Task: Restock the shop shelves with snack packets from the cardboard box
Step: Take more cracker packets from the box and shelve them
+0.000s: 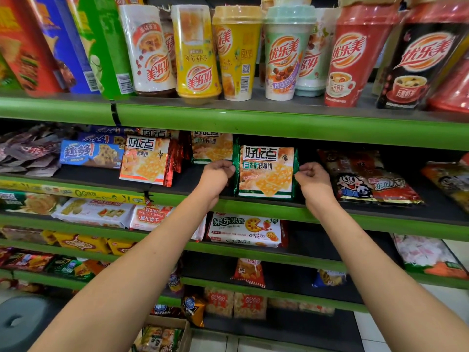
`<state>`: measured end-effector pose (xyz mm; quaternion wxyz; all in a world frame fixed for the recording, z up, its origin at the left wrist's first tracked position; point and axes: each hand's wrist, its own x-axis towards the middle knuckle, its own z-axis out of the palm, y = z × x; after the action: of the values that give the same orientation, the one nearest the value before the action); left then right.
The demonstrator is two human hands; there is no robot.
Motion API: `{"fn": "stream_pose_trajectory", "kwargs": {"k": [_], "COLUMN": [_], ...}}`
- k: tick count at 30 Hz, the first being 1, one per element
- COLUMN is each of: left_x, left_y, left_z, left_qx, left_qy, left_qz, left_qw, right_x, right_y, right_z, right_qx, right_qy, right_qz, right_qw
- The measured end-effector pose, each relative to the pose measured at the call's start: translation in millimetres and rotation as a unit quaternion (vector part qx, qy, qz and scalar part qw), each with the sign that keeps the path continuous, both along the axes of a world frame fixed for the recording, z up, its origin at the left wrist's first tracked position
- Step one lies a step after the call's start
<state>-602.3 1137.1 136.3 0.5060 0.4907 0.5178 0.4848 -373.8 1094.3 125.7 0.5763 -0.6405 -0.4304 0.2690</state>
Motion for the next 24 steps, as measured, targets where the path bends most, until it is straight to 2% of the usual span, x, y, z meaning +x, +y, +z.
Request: {"fn": "stream_pose_trajectory", "kwargs": {"k": [6,13,16,21,24], "left_x": [-27,-65,-75,-83,-86], "left_y": [4,13,12,12,15], "left_z": [10,10,5,-3,-4], "left_qx": [0.043,0.081,0.081,0.095,0.095], "left_qy": [0.052,0.083,0.073,0.159,0.181], "left_qz": [0.037,0.114,0.105,0.056,0.052], "left_qw": [0.997,0.987,0.988,0.981,0.978], "right_x": [-29,-92,-110,-116,-120], "right_y": [11,44,51,54,57], "right_z": [10,14,8,2,7], "right_qx": [0.015,-0.015,-0.033,-0.09,-0.072], "right_qy": [-0.068,-0.106,-0.083,-0.105,-0.099], "right_qz": [0.052,0.106,0.12,0.184,0.18], "right_qw": [0.996,0.989,0.989,0.973,0.976]}}
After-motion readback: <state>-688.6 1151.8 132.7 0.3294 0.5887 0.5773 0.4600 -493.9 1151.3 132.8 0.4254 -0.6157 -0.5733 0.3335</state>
